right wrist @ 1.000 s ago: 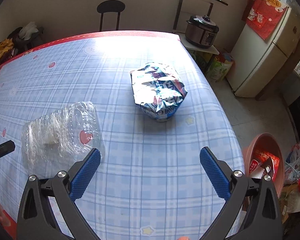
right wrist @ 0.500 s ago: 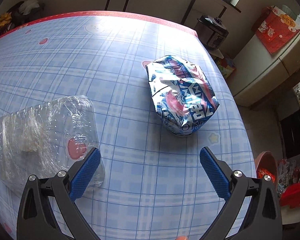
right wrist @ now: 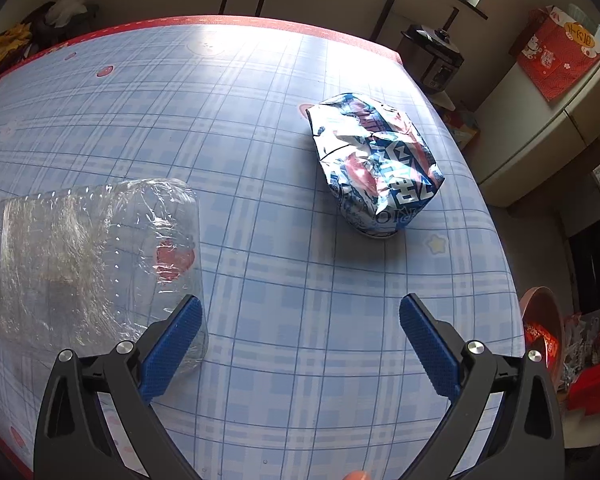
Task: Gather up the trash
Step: 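Grasp the clear plastic container with the left gripper and lift it, then grasp the blue STRONG snack bag with the right gripper while the left holds the container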
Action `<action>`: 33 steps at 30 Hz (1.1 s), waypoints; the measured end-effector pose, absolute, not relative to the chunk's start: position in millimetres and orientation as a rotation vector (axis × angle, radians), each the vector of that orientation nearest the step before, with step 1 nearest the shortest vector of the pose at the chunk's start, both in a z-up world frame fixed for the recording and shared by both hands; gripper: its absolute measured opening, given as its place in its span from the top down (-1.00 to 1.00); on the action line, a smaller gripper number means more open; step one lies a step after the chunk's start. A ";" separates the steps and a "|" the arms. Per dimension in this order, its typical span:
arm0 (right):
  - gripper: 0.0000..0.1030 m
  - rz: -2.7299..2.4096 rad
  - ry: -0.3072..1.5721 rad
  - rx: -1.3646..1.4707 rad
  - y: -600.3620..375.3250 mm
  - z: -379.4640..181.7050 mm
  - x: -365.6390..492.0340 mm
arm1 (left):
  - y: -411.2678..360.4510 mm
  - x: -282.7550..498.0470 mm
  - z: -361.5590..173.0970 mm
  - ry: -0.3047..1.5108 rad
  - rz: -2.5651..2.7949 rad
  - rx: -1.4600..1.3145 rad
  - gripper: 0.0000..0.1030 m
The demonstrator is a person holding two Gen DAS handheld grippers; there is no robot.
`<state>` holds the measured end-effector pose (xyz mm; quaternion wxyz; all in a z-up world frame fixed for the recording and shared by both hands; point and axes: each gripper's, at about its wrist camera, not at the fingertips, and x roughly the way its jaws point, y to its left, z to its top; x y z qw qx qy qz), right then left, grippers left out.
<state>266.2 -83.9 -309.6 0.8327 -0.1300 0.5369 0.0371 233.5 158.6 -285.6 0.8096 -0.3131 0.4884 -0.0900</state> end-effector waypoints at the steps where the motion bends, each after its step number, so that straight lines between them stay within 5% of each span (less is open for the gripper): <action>1: -0.89 0.080 1.145 -0.266 -85.3 -309.0 266.1 | 159.1 232.2 -276.3 1.023 -0.211 -0.672 -0.43; 13: -0.89 0.068 1.175 -0.202 -102.4 -309.7 260.0 | 158.6 230.7 -220.2 0.829 -0.487 -0.920 -0.41; 23: -0.89 0.109 1.193 -0.204 -99.6 -313.3 263.0 | 119.1 252.3 -237.3 0.939 -0.570 -0.971 0.06; 25: -0.89 0.111 1.196 -0.195 -99.3 -312.7 262.4 | 108.5 254.1 -244.6 0.967 -0.549 -0.939 0.31; 26: -0.89 0.113 1.196 -0.197 -99.6 -312.7 262.4 | 104.9 255.7 -247.5 0.985 -0.531 -0.921 0.61; 33: -0.89 0.083 1.148 -0.170 -122.6 -303.5 276.6 | 114.8 251.9 -246.8 0.955 -0.451 -0.857 0.61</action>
